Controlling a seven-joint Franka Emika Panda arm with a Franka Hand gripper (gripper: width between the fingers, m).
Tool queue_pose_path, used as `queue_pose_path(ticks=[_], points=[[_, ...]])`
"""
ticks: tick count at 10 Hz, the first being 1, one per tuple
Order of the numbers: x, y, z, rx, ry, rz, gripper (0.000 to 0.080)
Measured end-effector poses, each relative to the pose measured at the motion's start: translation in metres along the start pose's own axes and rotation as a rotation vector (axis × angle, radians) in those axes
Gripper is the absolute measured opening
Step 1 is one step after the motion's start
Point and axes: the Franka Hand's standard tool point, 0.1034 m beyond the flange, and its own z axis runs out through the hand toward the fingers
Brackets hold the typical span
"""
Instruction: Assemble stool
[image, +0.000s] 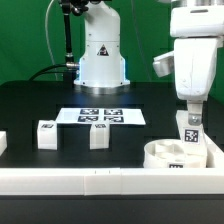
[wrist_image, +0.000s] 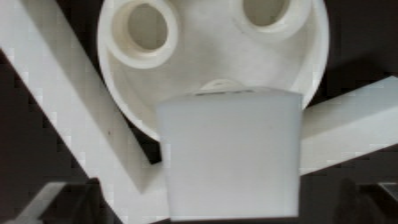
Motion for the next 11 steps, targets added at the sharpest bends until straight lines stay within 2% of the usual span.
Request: queue_pose_path(ticks=[3,5,7,11], points=[[-0.0072,-0.0004,0.01,0.014,-0.01,0.009,0.0649],[-0.0077,-0.0002,0.0101,0.014,-0.01,0.013,0.0639],[-0.0083,-0.0004,0.0105,0.015,-0.011,0.015,0.0335],[-0.0089,-0.0004,0.0108,0.015,-0.012,0.045,0.0337]])
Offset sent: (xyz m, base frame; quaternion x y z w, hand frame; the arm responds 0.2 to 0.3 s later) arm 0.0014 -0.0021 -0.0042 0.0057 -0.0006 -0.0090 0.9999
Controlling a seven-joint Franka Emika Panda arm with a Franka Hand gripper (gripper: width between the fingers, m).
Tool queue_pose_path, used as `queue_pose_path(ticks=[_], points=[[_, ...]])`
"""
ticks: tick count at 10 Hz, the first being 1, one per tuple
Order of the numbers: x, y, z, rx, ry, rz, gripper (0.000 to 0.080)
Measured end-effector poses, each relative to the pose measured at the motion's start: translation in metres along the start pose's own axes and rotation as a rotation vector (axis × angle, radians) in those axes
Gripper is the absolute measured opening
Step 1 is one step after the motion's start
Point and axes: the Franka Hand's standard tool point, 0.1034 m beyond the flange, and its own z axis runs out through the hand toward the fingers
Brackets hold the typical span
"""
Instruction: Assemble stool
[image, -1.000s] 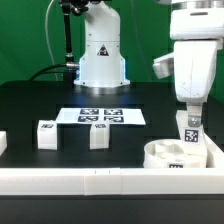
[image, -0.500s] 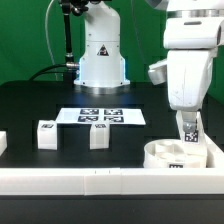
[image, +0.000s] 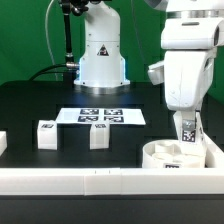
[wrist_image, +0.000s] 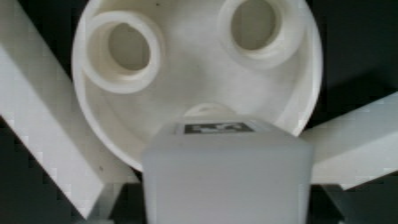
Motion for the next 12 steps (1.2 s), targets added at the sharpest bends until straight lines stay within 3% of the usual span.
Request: queue_pose_path(ticks=[6,9,12], points=[[0.009,-0.008,0.002,0.004,0.0,0.551,0.0337],[0.012,-0.011,0.002,0.015,0.003,1.027,0.0337],[0.014,-0.012,0.002,0.003,0.008,1.288,0.0337]])
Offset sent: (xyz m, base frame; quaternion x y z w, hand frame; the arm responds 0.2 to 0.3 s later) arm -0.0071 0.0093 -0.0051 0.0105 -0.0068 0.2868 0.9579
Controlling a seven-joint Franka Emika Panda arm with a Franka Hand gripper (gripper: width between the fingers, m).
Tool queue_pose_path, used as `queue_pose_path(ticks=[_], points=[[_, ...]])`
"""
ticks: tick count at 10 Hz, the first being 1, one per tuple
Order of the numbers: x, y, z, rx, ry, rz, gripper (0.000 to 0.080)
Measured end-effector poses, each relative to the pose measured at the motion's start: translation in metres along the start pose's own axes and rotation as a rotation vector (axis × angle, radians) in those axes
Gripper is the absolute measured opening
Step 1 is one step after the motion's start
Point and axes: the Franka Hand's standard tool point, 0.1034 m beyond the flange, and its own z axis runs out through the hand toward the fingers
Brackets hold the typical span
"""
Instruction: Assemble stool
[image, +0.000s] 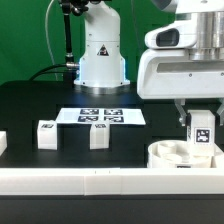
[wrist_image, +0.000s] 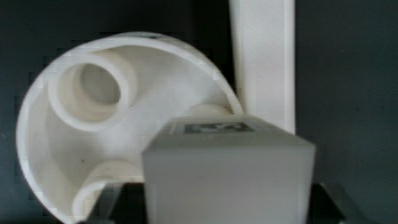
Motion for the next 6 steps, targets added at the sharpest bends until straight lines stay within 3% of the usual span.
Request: queue_pose_path(ticks=[6], points=[[0.0005,-0.0007,-0.0003,0.018,-0.006,0.34,0.0337]])
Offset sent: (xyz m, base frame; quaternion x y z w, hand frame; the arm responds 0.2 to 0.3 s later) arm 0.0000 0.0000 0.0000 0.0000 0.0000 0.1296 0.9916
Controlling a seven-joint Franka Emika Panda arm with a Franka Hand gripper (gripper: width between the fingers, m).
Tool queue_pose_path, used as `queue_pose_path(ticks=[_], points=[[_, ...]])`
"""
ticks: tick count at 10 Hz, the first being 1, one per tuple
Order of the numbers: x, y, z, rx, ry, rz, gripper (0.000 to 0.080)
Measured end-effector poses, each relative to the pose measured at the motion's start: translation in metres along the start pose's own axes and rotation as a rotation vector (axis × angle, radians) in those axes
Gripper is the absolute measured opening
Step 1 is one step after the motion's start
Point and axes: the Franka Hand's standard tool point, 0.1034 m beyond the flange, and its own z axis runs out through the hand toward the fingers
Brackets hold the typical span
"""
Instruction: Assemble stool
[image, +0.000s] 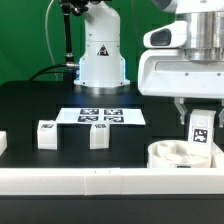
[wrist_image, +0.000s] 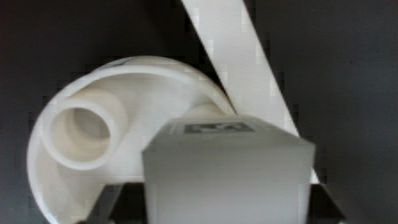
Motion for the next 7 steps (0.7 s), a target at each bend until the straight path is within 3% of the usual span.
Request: queue_pose_path(ticks=[7], points=[[0.0008,-0.0036,0.0003,0.107,-0.04,0.697,0.0338]])
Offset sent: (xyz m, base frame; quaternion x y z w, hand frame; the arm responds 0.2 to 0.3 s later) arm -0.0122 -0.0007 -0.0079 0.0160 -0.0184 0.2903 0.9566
